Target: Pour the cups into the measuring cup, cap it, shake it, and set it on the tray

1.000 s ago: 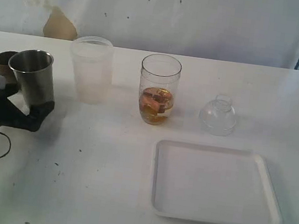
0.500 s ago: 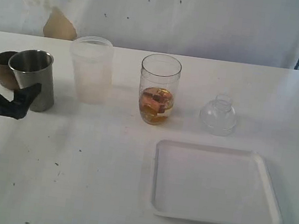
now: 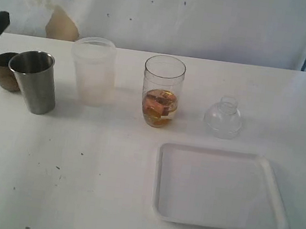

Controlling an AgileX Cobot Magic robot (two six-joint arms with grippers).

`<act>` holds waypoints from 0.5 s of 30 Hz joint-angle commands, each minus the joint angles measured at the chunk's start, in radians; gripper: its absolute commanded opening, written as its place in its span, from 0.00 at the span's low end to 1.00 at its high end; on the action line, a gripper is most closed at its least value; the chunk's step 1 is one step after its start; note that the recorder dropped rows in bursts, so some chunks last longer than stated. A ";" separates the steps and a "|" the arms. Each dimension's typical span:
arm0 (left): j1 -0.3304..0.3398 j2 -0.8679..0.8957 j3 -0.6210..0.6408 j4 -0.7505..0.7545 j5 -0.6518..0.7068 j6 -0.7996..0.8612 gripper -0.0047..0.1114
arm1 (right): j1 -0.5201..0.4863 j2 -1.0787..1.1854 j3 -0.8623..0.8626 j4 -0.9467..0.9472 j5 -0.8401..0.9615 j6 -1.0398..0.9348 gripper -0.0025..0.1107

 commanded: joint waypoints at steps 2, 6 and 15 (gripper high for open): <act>0.000 -0.155 -0.131 0.170 0.433 -0.235 0.95 | 0.003 -0.005 0.005 -0.003 -0.008 0.001 0.02; 0.000 -0.237 -0.193 0.182 0.751 -0.335 0.95 | 0.003 -0.005 0.005 -0.003 -0.008 0.001 0.02; 0.000 -0.390 -0.193 -0.033 0.993 -0.045 0.95 | 0.003 -0.005 0.005 -0.003 -0.008 0.001 0.02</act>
